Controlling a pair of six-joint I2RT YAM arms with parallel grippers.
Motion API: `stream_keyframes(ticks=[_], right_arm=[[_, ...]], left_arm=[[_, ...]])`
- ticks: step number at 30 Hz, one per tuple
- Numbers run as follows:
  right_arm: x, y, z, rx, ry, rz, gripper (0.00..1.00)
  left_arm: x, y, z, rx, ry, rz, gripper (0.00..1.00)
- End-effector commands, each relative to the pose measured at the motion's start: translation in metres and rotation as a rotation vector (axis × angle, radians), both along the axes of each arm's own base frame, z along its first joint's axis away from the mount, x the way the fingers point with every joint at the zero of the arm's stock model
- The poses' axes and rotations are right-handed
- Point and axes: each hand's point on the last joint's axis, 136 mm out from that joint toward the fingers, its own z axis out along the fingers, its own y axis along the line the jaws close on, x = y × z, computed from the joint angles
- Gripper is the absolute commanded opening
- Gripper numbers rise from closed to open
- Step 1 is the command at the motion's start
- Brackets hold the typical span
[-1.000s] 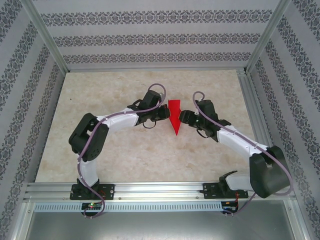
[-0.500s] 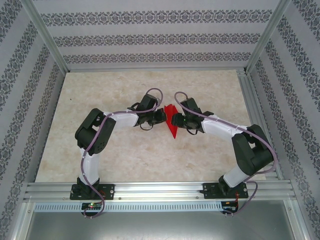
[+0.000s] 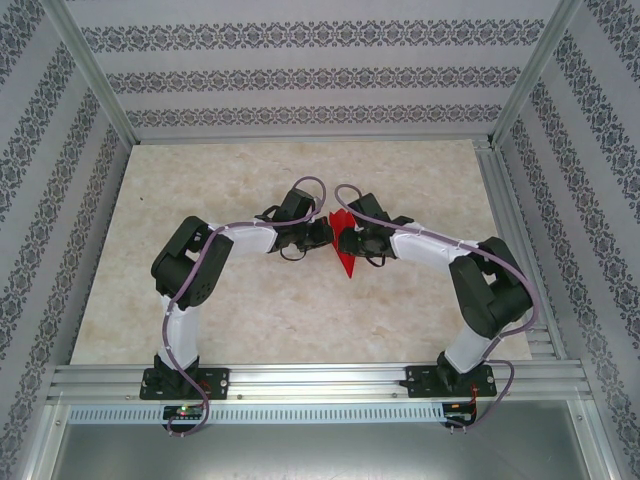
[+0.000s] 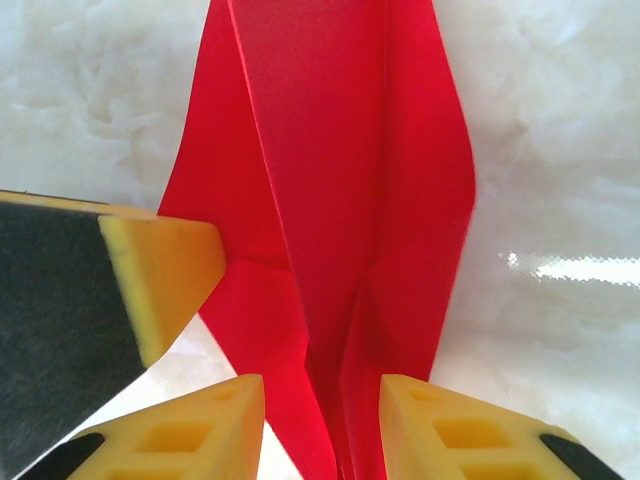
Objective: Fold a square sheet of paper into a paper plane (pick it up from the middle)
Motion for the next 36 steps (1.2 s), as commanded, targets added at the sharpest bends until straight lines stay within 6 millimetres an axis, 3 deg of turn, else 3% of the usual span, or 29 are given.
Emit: stream_keyframes(ticks=[1,9,18,32,34,36], right_arm=[[0.003,0.003,-0.005,-0.032,0.003,0.017,0.35],[0.005,0.01,-0.017,-0.054,0.025,0.035,0.32],[0.002,0.003,-0.034,-0.174,0.037,0.019,0.31],[-0.011,-0.003,-0.061,-0.31,0.071,0.019,0.26],[-0.01,-0.001,-0.056,-0.315,0.059,0.017,0.21],[-0.003,0.005,-0.037,-0.306,0.007,0.015,0.18]], left_arm=[[0.006,0.0,-0.003,-0.019,0.003,0.011,0.0],[0.004,0.002,-0.009,-0.008,0.018,0.013,0.01],[0.006,0.02,-0.003,0.011,0.02,0.066,0.16],[0.005,0.116,0.022,0.107,-0.021,0.281,0.32],[0.002,0.13,0.025,0.138,-0.029,0.309,0.37],[0.0,0.145,0.031,0.175,-0.045,0.341,0.42]])
